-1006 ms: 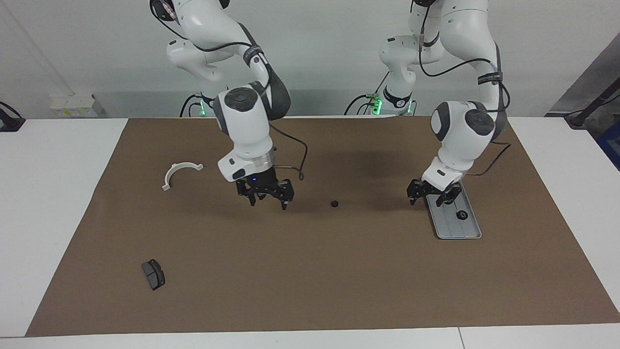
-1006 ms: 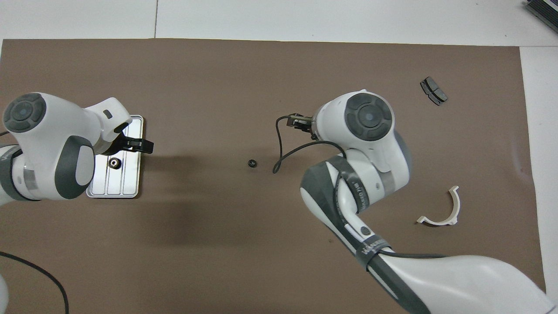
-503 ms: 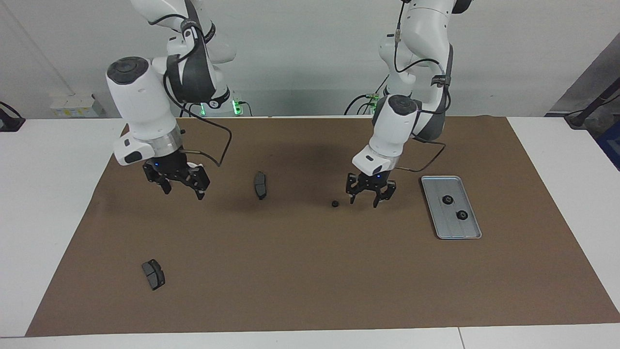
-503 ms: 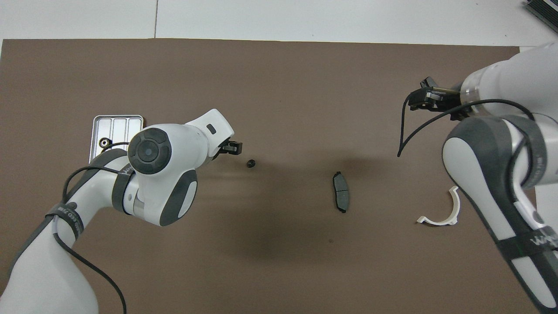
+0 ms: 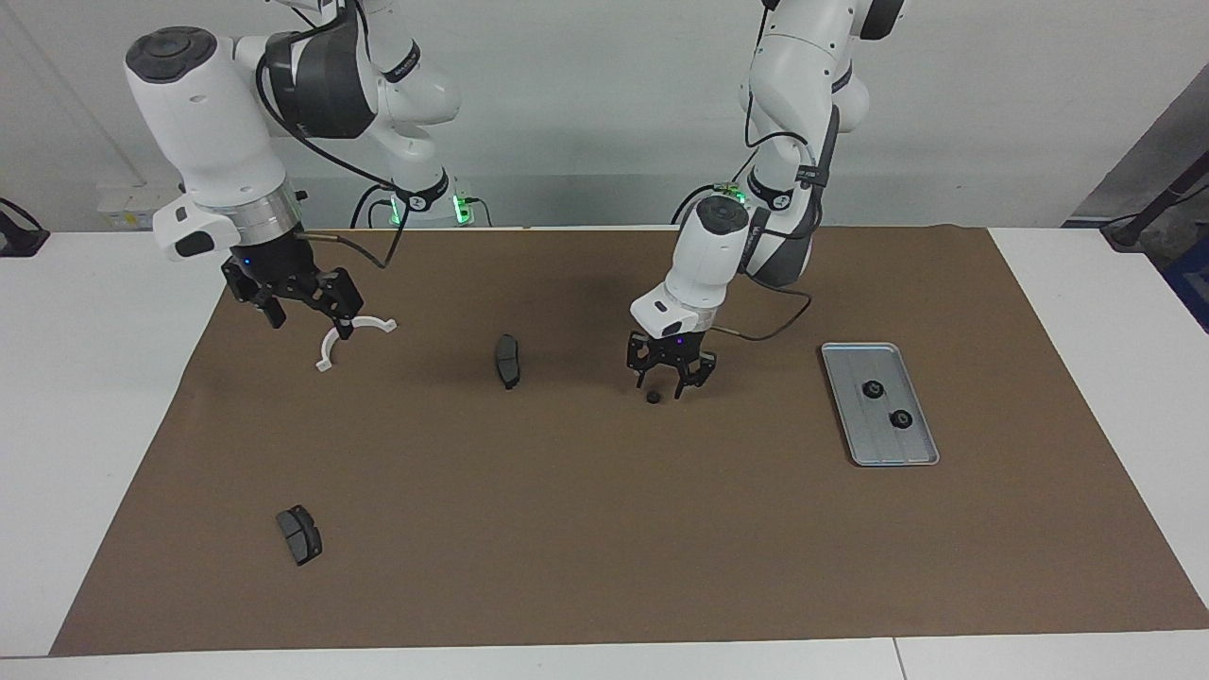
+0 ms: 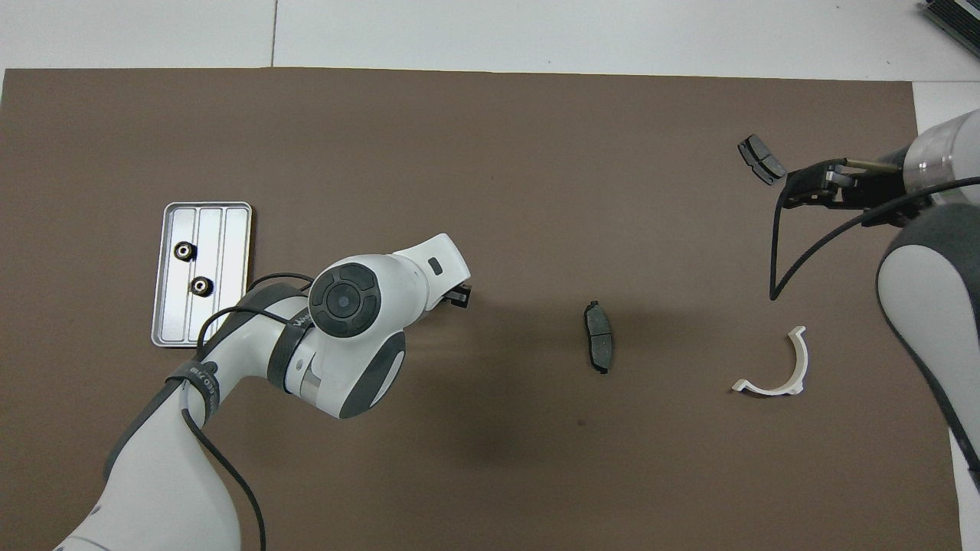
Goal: Pick bearing gear from pile to tray
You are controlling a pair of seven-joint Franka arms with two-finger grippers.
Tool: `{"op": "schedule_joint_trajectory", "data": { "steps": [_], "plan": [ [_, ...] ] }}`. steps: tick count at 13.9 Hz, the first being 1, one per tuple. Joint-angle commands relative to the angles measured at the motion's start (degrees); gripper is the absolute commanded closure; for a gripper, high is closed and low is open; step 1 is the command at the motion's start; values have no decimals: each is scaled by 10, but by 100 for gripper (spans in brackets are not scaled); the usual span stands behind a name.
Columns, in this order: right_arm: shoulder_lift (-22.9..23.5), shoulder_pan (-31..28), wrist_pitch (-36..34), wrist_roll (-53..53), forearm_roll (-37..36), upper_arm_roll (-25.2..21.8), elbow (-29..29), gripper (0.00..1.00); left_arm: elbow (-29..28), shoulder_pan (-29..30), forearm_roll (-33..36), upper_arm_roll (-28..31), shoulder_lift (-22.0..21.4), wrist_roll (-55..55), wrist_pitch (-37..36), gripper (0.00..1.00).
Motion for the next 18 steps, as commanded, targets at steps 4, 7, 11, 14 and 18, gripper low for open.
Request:
{"op": "schedule_joint_trajectory", "data": {
  "steps": [4,7,11,14,18],
  "plan": [
    [-40,5,-54,-12,-10,5,-32,0,-6,-14,-5,10,15,5,35,35],
    [-46,6,-51,-12,-25,10,-44,0,-6,-12,-5,11,21,7,45,40],
    [-68,5,-49,-10,-25,10,-76,0,-7,-12,-5,11,22,8,44,49],
    [-68,0,-57,-14,-14,11,-69,0,-11,-12,-5,11,22,8,42,60],
    [-61,-3,-82,-16,-2,10,-46,0,-18,-12,-5,11,19,8,35,77]
  ]
}}
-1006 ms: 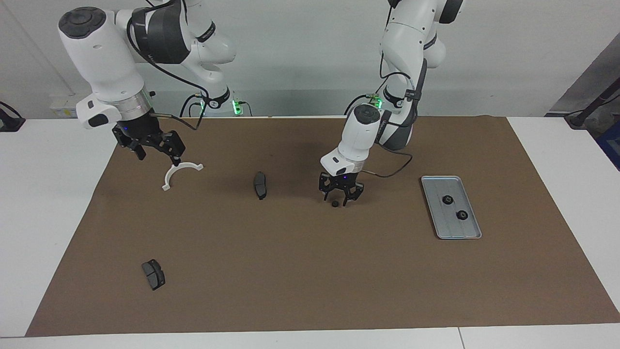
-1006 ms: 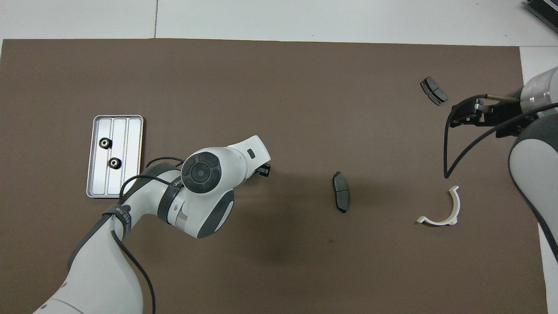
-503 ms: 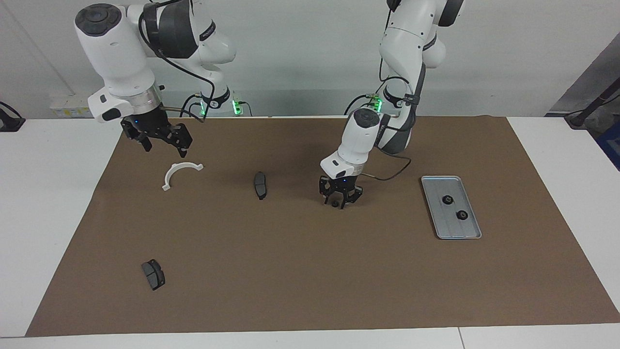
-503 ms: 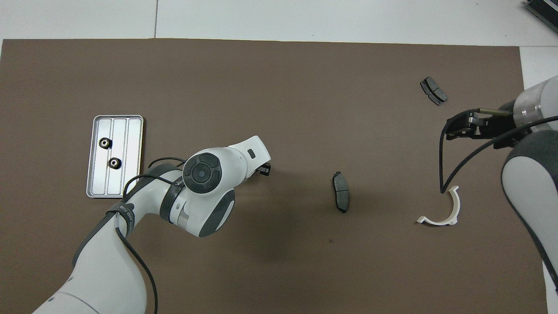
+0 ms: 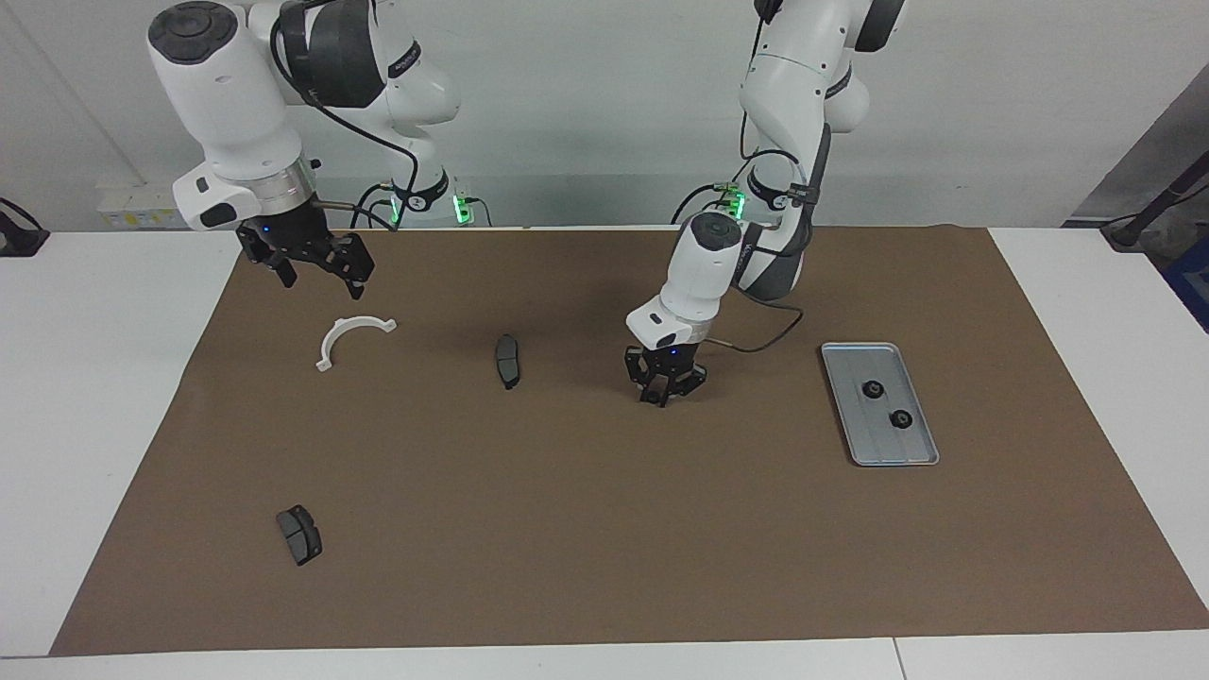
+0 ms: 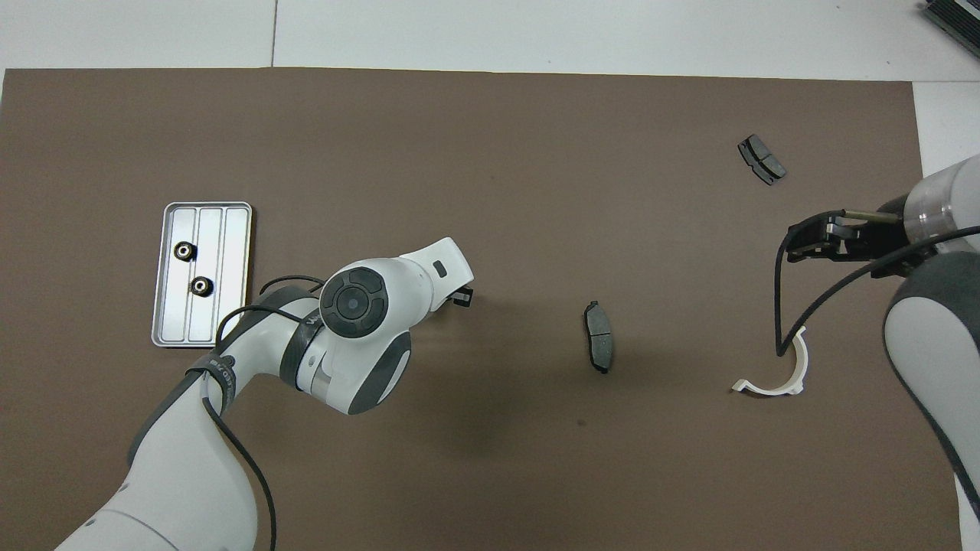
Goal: Pick bearing gear from pile to tray
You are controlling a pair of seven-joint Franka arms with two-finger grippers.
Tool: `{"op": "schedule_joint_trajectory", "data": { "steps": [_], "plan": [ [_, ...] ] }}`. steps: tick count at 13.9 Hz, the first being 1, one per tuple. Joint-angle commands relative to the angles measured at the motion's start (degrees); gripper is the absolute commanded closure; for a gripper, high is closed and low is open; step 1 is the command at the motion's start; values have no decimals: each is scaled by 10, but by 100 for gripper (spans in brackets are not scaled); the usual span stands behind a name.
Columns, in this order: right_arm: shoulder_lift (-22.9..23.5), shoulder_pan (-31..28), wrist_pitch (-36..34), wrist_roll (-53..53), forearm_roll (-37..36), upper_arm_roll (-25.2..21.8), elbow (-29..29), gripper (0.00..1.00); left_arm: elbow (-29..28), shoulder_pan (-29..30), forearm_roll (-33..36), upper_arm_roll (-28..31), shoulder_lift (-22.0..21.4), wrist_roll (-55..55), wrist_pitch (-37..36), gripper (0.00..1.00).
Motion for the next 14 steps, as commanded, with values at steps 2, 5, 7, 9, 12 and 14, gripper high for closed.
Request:
{"op": "schedule_joint_trajectory", "data": {
  "steps": [2,5,7,9,12,14],
  "plan": [
    [-1,-8,-31,-15,10,3,21,0,-17,-7,-5,6,-3,4,3,81],
    [-2,-8,-24,-13,11,2,14,0,-2,15,-5,7,-3,3,-10,85],
    [-2,-6,-24,-13,11,2,14,0,14,57,-5,7,-5,5,-16,87],
    [-2,-5,-24,-13,11,2,14,0,34,108,-4,7,-13,11,-67,88],
    [-2,-5,-24,-13,11,3,14,0,41,193,-4,6,-41,80,-139,88],
    [-3,-5,-24,-13,11,2,14,0,39,240,-4,7,-52,141,-169,87]
  ]
}}
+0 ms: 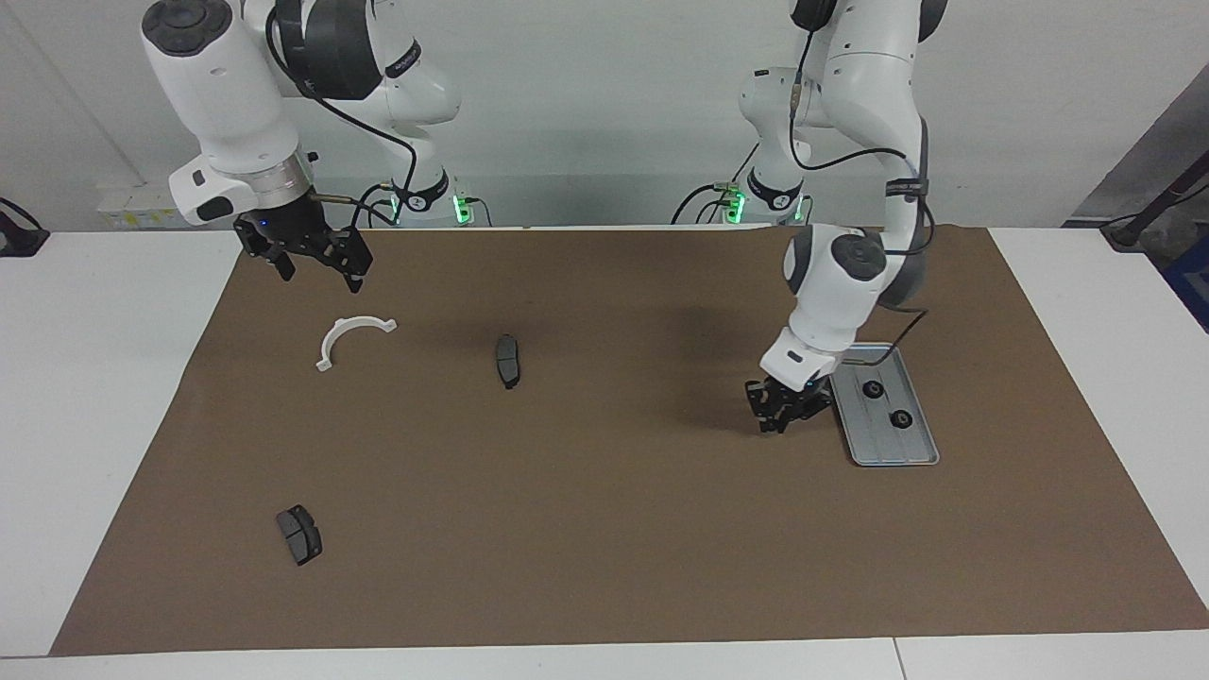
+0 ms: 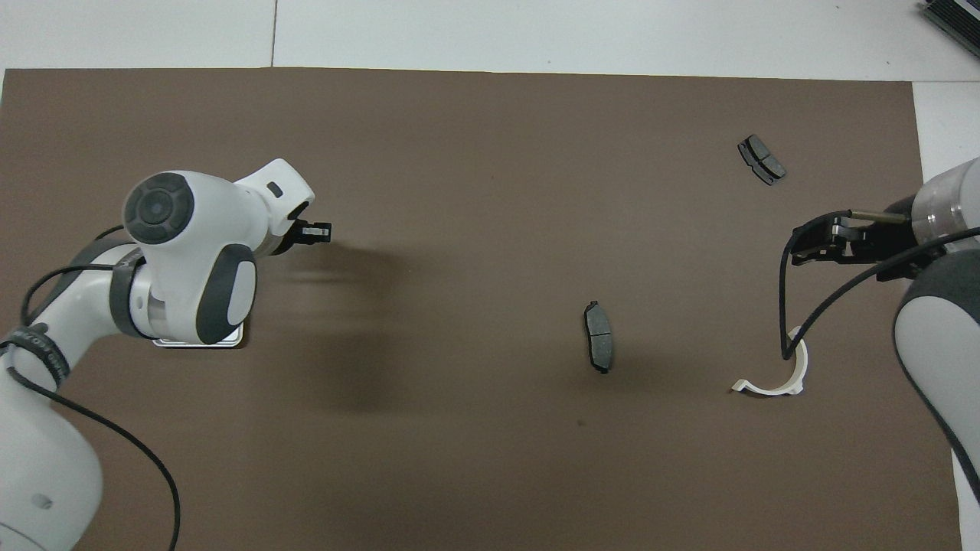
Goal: Pick bearing gear from pile to tray
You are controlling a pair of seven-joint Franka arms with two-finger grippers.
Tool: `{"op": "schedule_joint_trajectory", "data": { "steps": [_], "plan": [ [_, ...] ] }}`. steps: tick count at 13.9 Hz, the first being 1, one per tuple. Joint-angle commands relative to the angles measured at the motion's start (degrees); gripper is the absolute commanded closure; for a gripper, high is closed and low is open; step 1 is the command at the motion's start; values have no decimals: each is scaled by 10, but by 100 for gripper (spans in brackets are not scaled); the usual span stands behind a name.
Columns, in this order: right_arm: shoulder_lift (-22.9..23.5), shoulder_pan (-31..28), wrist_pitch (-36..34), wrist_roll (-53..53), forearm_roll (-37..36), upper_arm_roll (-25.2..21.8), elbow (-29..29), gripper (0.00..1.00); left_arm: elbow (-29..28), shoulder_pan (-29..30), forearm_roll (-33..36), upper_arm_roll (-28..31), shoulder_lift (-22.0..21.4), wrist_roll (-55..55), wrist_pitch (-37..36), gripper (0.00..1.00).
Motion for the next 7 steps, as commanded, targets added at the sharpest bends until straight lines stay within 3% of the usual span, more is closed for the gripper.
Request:
{"op": "schedule_joint_trajectory", "data": {
  "steps": [1,5,6,7],
  "plan": [
    [-2,-6,-7,-13,11,2,2,0,-11,59,-3,-7,-26,80,-40,86],
    [-2,-6,-7,-13,11,3,2,0,-32,114,-3,-6,-35,169,-42,82],
    [-2,-6,-7,-13,11,3,2,0,-34,122,-3,-6,-35,178,-40,78],
    [-2,-6,-8,-13,11,2,2,0,-34,124,-3,-6,-35,180,-39,64]
  ]
}}
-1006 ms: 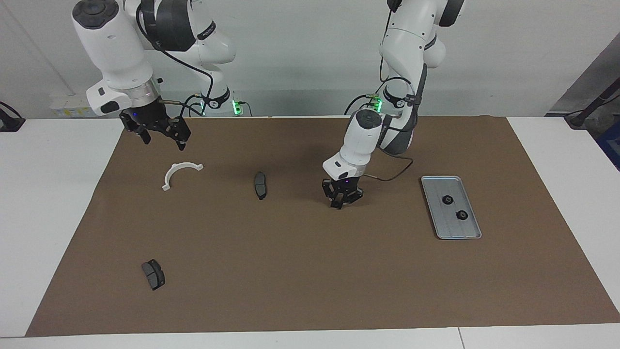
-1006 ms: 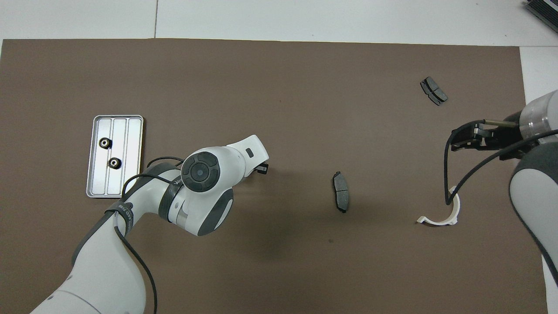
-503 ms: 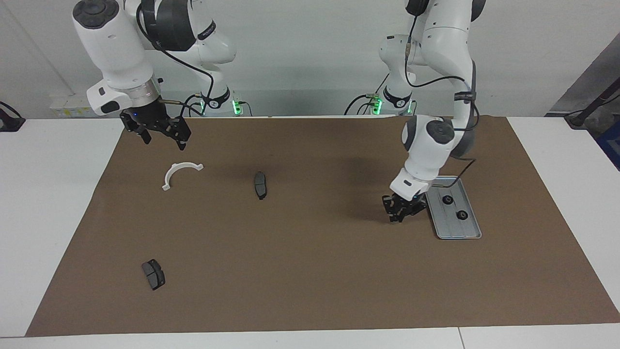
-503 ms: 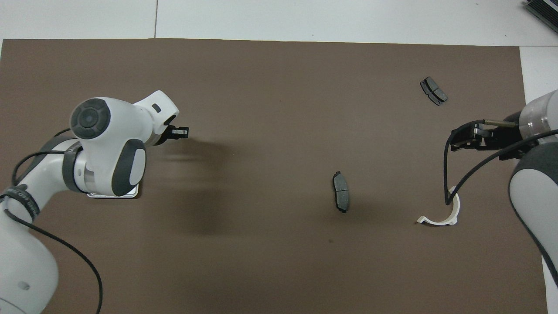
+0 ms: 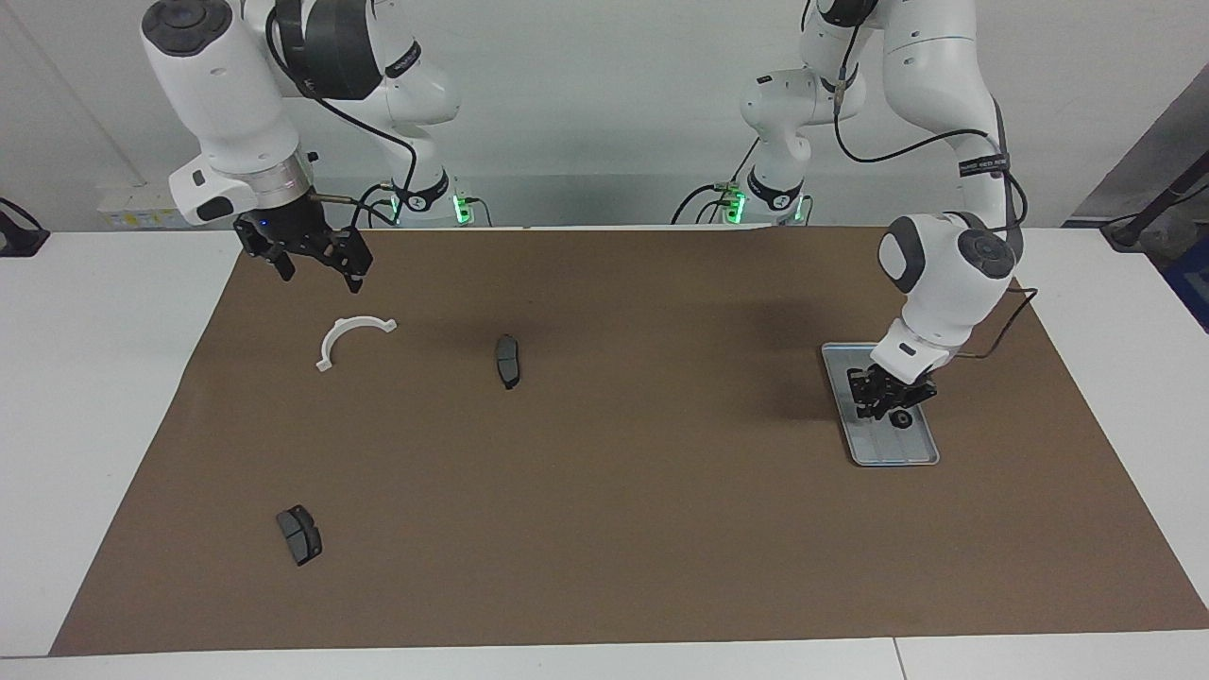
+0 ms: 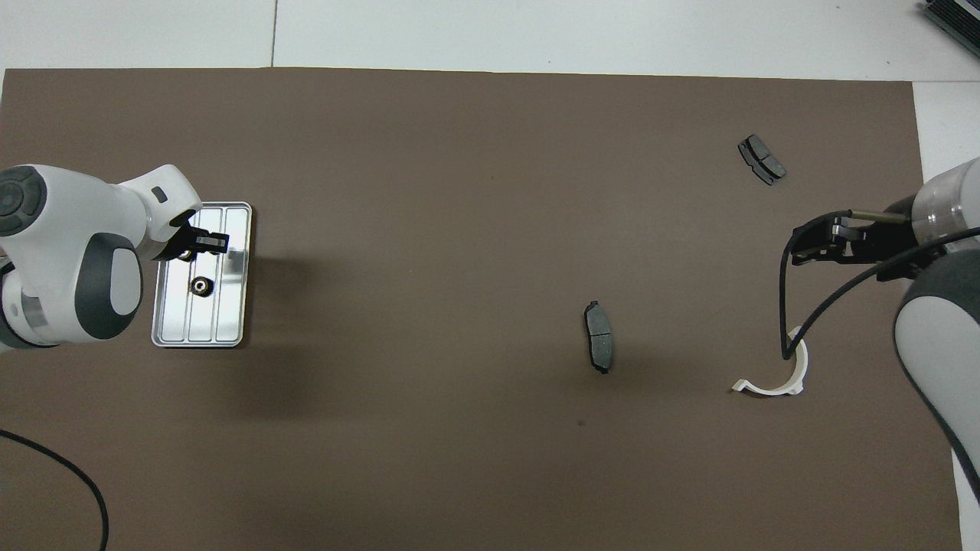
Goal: Pick bearing gear from pile to tray
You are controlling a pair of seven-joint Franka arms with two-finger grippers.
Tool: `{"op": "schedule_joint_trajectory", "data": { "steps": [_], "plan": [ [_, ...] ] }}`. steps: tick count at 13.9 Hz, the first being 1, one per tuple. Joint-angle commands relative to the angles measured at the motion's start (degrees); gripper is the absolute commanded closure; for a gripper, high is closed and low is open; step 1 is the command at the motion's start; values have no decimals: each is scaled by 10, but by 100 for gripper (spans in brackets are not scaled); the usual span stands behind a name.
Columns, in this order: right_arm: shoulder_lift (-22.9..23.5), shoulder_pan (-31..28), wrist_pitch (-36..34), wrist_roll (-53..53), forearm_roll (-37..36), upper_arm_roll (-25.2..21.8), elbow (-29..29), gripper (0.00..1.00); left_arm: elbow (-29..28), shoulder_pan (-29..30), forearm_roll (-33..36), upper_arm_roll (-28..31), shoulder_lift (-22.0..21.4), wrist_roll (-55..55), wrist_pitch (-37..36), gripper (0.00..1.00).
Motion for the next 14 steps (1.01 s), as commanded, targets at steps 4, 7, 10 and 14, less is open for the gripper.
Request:
{"op": "schedule_joint_trajectory", "data": {
  "steps": [4,7,10,14],
  "plan": [
    [-2,-6,-7,-13,11,2,2,0,0,10,-4,-6,-14,9,8,14],
    [-3,-6,-8,-13,11,3,2,0,38,10,-5,-5,-26,-13,-14,0],
    [-2,-6,-8,-13,11,2,2,0,89,10,-4,-5,-56,-42,-125,0],
    [-2,-6,-7,-13,11,2,2,0,149,11,-4,-4,-104,-43,-275,0]
  ]
}}
